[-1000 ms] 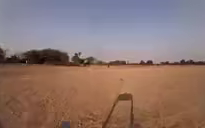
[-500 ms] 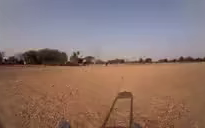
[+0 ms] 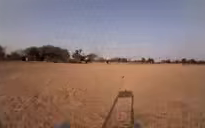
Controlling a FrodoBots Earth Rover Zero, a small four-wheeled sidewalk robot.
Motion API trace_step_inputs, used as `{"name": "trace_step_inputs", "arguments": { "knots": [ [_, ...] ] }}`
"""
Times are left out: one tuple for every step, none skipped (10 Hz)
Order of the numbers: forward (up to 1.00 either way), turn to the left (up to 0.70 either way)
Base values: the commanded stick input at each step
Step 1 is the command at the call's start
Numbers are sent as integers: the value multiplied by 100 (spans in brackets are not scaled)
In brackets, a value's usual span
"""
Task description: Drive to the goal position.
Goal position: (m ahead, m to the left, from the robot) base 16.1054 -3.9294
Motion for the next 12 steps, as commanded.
{"name": "trace_step_inputs", "arguments": {
  "knots": [
    [70,0],
    [70,0],
    [70,0],
    [70,0],
    [70,0],
    [70,0],
    [70,0],
    [70,0],
    [70,0],
    [70,0],
    [70,0],
    [70,0]
  ]
}}
